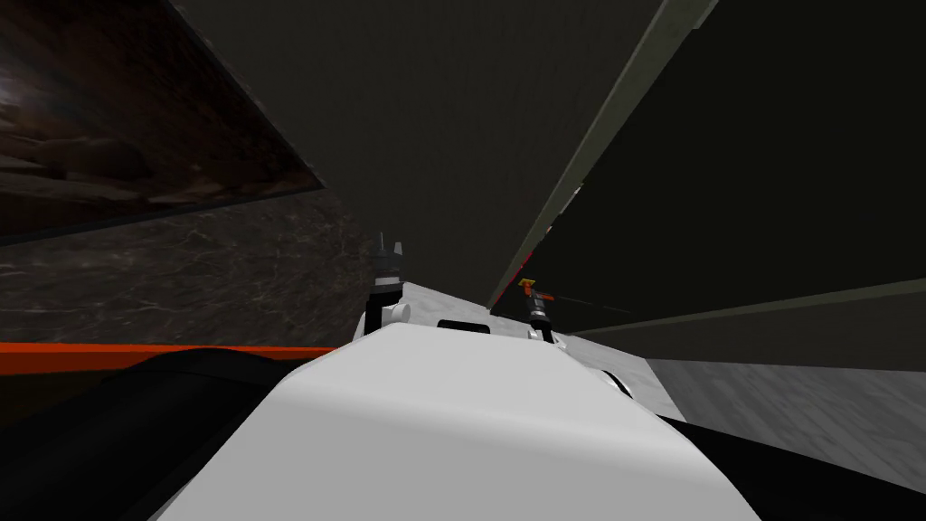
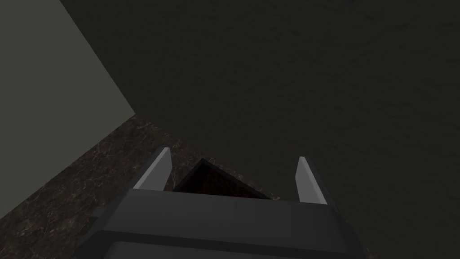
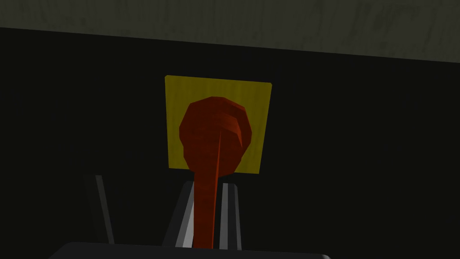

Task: Pull the door open

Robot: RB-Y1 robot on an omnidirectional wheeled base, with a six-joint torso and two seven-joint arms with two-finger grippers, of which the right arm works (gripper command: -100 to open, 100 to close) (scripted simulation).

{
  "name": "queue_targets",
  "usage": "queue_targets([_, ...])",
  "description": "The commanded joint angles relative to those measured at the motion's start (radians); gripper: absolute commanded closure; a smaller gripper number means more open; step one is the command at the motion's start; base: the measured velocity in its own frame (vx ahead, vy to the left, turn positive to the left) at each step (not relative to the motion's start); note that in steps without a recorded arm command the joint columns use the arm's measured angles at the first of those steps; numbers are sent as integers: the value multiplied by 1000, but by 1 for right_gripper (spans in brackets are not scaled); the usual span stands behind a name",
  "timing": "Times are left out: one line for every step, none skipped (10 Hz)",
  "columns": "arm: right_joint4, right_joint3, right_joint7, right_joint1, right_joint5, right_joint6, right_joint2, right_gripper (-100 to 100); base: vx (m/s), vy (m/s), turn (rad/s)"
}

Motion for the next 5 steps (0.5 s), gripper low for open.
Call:
queue_targets([-10, 20, -12, 8, 4, -1, -4, 100, -174, -37, 81])
queue_targets([-4, 31, -20, 6, 6, -8, -9, 100, -207, -55, 123])
queue_targets([1, 42, -28, 4, 9, -14, -14, 100, -212, -67, 131])
queue_targets([5, 53, -36, 2, 11, -20, -19, 100, -213, -88, 107])
queue_targets([5, 53, -36, 2, 11, -20, -19, 100, -143, -51, 44])
